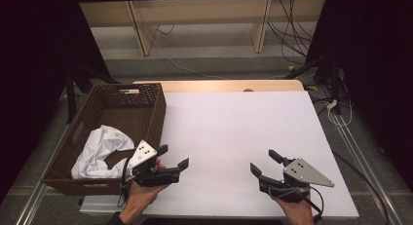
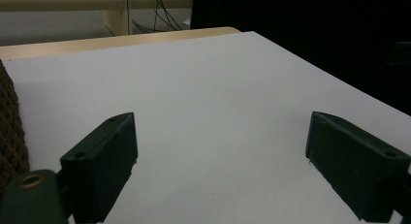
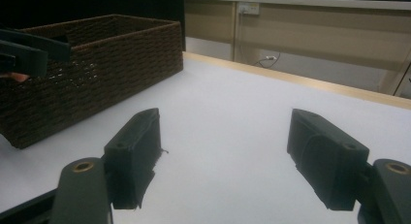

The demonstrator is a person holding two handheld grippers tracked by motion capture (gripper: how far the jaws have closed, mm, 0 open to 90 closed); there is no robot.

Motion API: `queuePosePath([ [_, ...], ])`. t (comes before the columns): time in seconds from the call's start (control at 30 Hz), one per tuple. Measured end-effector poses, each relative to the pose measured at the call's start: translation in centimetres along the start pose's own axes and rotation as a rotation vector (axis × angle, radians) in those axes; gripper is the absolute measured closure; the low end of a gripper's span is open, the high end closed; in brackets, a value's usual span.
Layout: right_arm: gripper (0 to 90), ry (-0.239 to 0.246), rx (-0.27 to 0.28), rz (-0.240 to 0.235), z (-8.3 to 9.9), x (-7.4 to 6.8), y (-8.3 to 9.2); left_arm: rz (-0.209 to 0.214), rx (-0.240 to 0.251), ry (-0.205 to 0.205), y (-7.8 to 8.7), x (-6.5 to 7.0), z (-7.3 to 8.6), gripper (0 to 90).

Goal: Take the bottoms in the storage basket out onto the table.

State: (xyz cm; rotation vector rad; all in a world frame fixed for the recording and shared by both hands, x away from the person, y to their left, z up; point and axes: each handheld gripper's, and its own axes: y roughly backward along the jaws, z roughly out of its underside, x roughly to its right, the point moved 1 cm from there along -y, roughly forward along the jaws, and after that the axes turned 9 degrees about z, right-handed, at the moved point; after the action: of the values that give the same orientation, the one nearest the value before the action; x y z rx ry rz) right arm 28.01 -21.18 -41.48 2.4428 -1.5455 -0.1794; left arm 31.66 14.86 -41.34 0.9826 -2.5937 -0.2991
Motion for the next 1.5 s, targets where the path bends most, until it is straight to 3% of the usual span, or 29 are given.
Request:
queuePosePath([
  [0.33,29.0,0.001,-0.003,-0.003,0.0,0.0,0.0,-0.022,0.043,0.030,1.0,-0.8,-1.6,11.3],
  [0.5,29.0,0.001,-0.002,-0.005,0.0,0.0,0.0,-0.041,0.042,0.017,1.4,-1.1,-2.2,11.2],
  [0.6,29.0,0.001,-0.003,-0.005,0.0,0.0,0.0,-0.069,-0.015,0.029,1.5,-1.8,-2.8,11.3],
  [0.73,29.0,-0.003,-0.011,-0.008,0.1,0.0,0.0,-0.109,-0.063,0.014,2.4,-3.3,-3.9,11.9],
  [0.9,29.0,-0.002,-0.011,-0.008,0.1,0.0,0.0,-0.150,-0.062,0.008,3.7,-4.6,-5.0,12.5],
  [0.97,29.0,-0.003,-0.011,-0.007,0.0,0.0,0.0,-0.192,-0.053,-0.003,4.4,-5.3,-5.5,13.1],
  [1.0,29.0,-0.003,-0.010,-0.008,0.0,0.0,0.1,-0.200,-0.076,0.011,4.9,-6.1,-5.9,13.7],
  [1.27,29.0,-0.004,-0.009,-0.008,0.0,0.0,0.1,-0.286,-0.102,0.034,6.7,-8.6,-6.3,14.0],
  [1.4,29.0,-0.004,-0.012,-0.009,0.0,0.0,0.1,-0.321,-0.160,0.059,7.3,-10.1,-6.0,14.1],
  [1.5,29.0,-0.005,-0.013,-0.009,0.0,0.0,0.1,-0.335,-0.176,0.065,7.6,-10.6,-5.9,14.1],
])
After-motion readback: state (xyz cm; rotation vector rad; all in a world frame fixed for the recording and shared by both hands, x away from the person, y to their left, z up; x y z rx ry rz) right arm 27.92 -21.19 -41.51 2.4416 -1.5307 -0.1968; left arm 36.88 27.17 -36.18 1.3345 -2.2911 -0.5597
